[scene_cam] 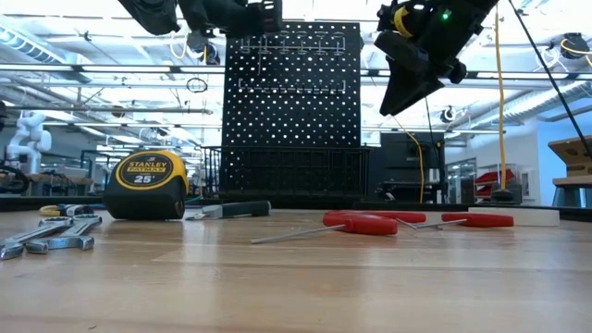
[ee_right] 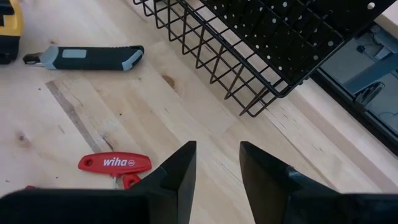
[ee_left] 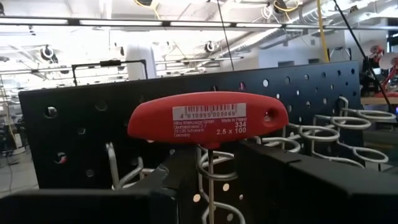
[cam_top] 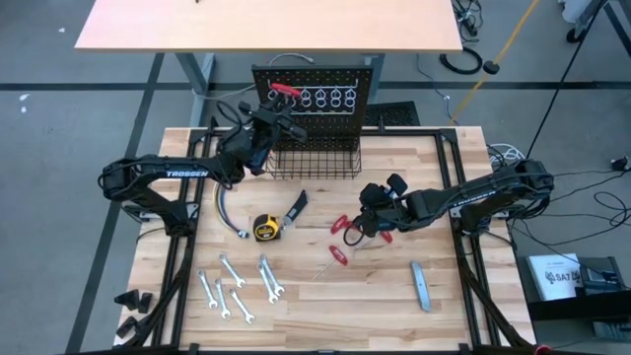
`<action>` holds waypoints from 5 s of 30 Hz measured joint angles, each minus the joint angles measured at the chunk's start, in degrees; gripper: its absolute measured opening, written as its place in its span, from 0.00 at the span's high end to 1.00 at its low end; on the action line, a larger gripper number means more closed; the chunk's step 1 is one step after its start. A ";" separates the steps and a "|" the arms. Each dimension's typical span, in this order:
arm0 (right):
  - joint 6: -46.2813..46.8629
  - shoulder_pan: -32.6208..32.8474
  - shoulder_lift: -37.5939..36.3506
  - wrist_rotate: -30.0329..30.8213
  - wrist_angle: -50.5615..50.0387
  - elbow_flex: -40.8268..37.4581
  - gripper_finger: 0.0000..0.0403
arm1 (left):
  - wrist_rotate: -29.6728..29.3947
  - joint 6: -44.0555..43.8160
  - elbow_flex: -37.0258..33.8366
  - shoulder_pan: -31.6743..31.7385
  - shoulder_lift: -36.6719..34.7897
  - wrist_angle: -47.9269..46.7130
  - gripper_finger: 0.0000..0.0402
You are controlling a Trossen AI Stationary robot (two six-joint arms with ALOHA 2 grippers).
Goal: Hang tools onto peg board
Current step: Hang the allen wrench on the peg board
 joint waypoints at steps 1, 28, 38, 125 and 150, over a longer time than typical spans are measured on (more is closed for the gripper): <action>0.00 0.00 0.00 -0.01 0.11 0.01 0.72 | -0.02 -0.02 0.00 -0.06 0.00 -0.31 0.71; -0.20 -0.02 0.00 -1.05 0.92 0.01 0.72 | -3.39 -1.64 2.05 -3.73 -6.05 -24.91 0.71; -0.44 -0.02 0.00 -1.49 0.88 0.02 0.72 | -7.69 -6.43 2.05 -11.73 -11.51 -38.38 0.71; 37.28 5.40 21.62 -21.09 8.20 0.06 0.98 | 41.31 -16.59 -22.10 -25.31 -15.98 -30.41 0.71; 8.85 5.42 3.68 -5.18 22.49 0.00 1.00 | 42.60 -18.30 -22.03 -25.31 -15.98 -24.85 0.71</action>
